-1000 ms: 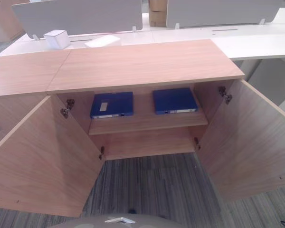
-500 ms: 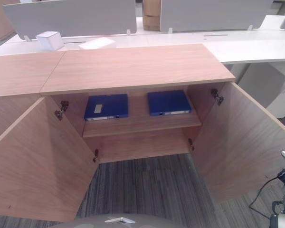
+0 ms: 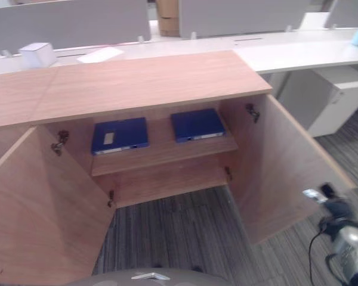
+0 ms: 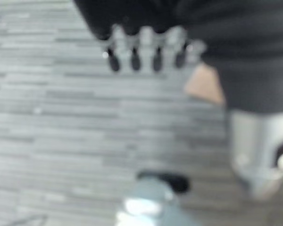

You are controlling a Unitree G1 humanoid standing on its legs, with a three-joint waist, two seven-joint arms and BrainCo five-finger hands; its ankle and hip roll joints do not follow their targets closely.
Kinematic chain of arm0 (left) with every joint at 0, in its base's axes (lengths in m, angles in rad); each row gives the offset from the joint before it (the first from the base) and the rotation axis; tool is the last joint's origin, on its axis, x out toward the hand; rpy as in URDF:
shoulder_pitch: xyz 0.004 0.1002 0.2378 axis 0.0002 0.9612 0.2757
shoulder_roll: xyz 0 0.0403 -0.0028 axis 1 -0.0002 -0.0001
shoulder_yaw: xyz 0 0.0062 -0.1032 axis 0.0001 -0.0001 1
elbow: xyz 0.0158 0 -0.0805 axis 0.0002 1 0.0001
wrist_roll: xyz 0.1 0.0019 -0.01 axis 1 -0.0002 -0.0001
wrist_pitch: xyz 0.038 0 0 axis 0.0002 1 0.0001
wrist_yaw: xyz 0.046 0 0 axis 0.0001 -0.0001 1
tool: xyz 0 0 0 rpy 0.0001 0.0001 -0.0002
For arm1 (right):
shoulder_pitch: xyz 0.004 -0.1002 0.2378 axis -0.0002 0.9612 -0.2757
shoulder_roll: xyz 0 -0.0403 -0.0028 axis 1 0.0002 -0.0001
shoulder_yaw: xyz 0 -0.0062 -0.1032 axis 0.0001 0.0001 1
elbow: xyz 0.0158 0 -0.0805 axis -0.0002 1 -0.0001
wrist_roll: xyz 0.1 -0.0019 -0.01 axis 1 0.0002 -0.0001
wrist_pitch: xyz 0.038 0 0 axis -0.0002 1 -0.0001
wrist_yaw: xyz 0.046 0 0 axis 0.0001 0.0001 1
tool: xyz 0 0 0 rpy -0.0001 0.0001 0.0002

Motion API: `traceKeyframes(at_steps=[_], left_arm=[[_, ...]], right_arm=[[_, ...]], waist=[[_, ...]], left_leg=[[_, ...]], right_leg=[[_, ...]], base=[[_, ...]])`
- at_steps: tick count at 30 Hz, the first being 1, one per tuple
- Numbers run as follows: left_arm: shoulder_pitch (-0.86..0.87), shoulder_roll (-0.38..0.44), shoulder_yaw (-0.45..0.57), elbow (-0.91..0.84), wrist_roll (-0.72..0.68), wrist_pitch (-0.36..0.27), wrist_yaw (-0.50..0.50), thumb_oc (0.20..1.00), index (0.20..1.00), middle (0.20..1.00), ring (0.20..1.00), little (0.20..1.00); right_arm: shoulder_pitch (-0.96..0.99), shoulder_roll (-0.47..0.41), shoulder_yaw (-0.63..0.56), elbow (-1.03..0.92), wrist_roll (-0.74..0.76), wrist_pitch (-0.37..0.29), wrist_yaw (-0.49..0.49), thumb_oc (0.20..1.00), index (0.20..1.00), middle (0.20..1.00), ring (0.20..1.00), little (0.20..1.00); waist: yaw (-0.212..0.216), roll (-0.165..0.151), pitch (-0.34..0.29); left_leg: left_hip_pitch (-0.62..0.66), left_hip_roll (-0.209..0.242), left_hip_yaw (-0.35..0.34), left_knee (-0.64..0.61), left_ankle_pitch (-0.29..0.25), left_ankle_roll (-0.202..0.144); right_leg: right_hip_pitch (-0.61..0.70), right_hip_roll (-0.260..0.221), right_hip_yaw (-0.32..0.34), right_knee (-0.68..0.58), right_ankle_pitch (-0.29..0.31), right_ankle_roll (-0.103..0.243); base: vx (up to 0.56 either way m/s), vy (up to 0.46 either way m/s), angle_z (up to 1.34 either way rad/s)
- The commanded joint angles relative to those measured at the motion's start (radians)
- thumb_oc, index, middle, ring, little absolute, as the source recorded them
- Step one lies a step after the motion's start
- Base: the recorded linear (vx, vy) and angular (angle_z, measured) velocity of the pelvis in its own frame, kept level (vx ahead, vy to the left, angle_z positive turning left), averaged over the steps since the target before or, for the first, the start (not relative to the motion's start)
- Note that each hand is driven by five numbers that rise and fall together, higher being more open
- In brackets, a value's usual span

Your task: Put the empty folder in the office cabinet

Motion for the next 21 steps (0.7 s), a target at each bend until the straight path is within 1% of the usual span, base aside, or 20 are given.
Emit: traceKeyframes(at_steps=[1, 2, 3, 6, 10, 13, 14, 15, 17, 19, 20, 21], left_arm=[[-0.06, 0.033, 0.001, 0.019, 0.075, -0.038, 0.003, 1.0, 1.0, 1.0, 1.0, 1.0], [-0.06, 0.033, 0.001, 0.019, 0.075, -0.038, 0.003, 1.0, 1.0, 1.0, 1.0, 1.0], [-0.052, 0.027, 0.003, 0.015, 0.088, -0.041, 0.007, 1.0, 1.0, 1.0, 1.0, 1.0], [-0.036, 0.022, 0.011, 0.014, 0.094, -0.043, 0.015, 1.0, 1.0, 1.0, 1.0, 1.0], [-0.03, 0.022, 0.015, 0.013, 0.092, -0.046, 0.027, 1.0, 1.0, 1.0, 1.0, 1.0], [-0.031, 0.023, 0.011, 0.013, 0.089, -0.045, 0.034, 1.0, 1.0, 1.0, 1.0, 1.0], [-0.031, 0.023, 0.011, 0.013, 0.089, -0.045, 0.034, 1.0, 1.0, 1.0, 1.0, 1.0], [-0.032, 0.021, 0.01, 0.013, 0.083, -0.045, 0.035, 1.0, 1.0, 1.0, 1.0, 1.0], [-0.044, 0.014, 0.003, 0.012, 0.058, -0.038, 0.041, 1.0, 1.0, 1.0, 1.0, 1.0], [-0.059, 0.004, -0.006, 0.014, 0.025, -0.035, 0.045, 1.0, 1.0, 1.0, 1.0, 1.0], [-0.059, 0.005, -0.006, 0.015, 0.024, -0.035, 0.045, 1.0, 1.0, 1.0, 1.0, 1.0], [-0.069, 0.0, -0.014, 0.016, 0.008, -0.03, 0.047, 1.0, 1.0, 1.0, 1.0, 1.0]], right_arm=[[-0.152, 0.118, 0.264, -0.218, -0.082, 0.038, 0.331, 1.0, 1.0, 1.0, 1.0, 1.0], [-0.151, 0.118, 0.264, -0.219, -0.082, 0.038, 0.331, 1.0, 1.0, 1.0, 1.0, 1.0], [-0.112, 0.141, 0.308, -0.227, -0.093, 0.038, 0.347, 1.0, 1.0, 1.0, 1.0, 1.0], [-0.053, 0.193, 0.334, -0.229, -0.097, 0.049, 0.357, 1.0, 1.0, 1.0, 1.0, 1.0], [0.007, 0.262, 0.339, -0.191, -0.072, 0.05, 0.353, 1.0, 1.0, 1.0, 1.0, 1.0], [0.035, 0.299, 0.331, -0.164, -0.049, 0.048, 0.342, 1.0, 1.0, 1.0, 1.0, 1.0], [0.035, 0.299, 0.331, -0.164, -0.049, 0.048, 0.342, 1.0, 1.0, 1.0, 1.0, 1.0], [0.04, 0.312, 0.323, -0.146, -0.04, 0.042, 0.332, 1.0, 1.0, 1.0, 1.0, 1.0], [0.034, 0.364, 0.282, -0.042, -0.049, 0.013, 0.272, 1.0, 1.0, 1.0, 1.0, 1.0], [0.006, 0.418, 0.231, 0.128, -0.067, -0.007, 0.195, 1.0, 1.0, 1.0, 1.0, 1.0], [0.005, 0.419, 0.231, 0.13, -0.067, -0.008, 0.195, 1.0, 1.0, 1.0, 1.0, 1.0], [-0.011, 0.451, 0.2, 0.22, -0.087, -0.013, 0.152, 1.0, 1.0, 1.0, 1.0, 1.0]], waist=[[0.132, -0.016, 0.01], [0.131, -0.016, 0.01], [0.138, -0.023, 0.013], [0.148, -0.032, 0.015], [0.158, -0.044, 0.019], [0.163, -0.054, 0.02], [0.163, -0.054, 0.02], [0.164, -0.057, 0.02], [0.166, -0.065, 0.019], [0.163, -0.066, 0.015], [0.164, -0.066, 0.016], [0.162, -0.066, 0.014]], left_leg=[[0.039, 0.066, -0.021, 0.001, -0.07, -0.071], [0.039, 0.066, -0.022, 0.001, -0.07, -0.071], [0.037, 0.066, -0.028, 0.001, -0.07, -0.072], [0.033, 0.066, -0.038, 0.001, -0.07, -0.072], [0.026, 0.065, -0.051, 0.001, -0.067, -0.073], [0.02, 0.065, -0.059, 0.001, -0.065, -0.074], [0.02, 0.065, -0.059, 0.001, -0.065, -0.074], [0.019, 0.065, -0.062, 0.001, -0.065, -0.074], [0.013, 0.066, -0.069, 0.001, -0.063, -0.074], [0.013, 0.066, -0.072, 0.001, -0.063, -0.074], [0.013, 0.066, -0.072, 0.001, -0.063, -0.074], [0.014, 0.065, -0.074, 0.001, -0.063, -0.073]], right_leg=[[-0.005, -0.053, -0.058, 0.012, -0.038, 0.082], [-0.005, -0.053, -0.058, 0.012, -0.038, 0.082], [-0.004, -0.055, -0.066, 0.012, -0.04, 0.082], [-0.004, -0.057, -0.076, 0.013, -0.043, 0.082], [-0.008, -0.059, -0.086, 0.014, -0.044, 0.083], [-0.01, -0.06, -0.093, 0.016, -0.045, 0.084], [-0.01, -0.06, -0.094, 0.016, -0.045, 0.084], [-0.011, -0.06, -0.096, 0.017, -0.046, 0.084], [-0.011, -0.059, -0.104, 0.019, -0.048, 0.082], [-0.01, -0.059, -0.108, 0.021, -0.05, 0.081], [-0.01, -0.059, -0.108, 0.021, -0.05, 0.081], [-0.009, -0.058, -0.11, 0.024, -0.052, 0.079]], base=[[0.01, 0.016, -0.26], [0.01, 0.01, 0.04], [0.01, 0.005, 0.29], [0.01, 0.004, 0.42], [0.01, 0.002, 0.57], [0.0, -0.002, 0.03], [0.0, 0.0, 0.0], [-0.01, -0.021, 0.05], [-0.01, -0.032, 0.05], [0.0, -0.024, 0.08], [0.0, -0.026, 0.17], [0.0, -0.031, 0.2]])
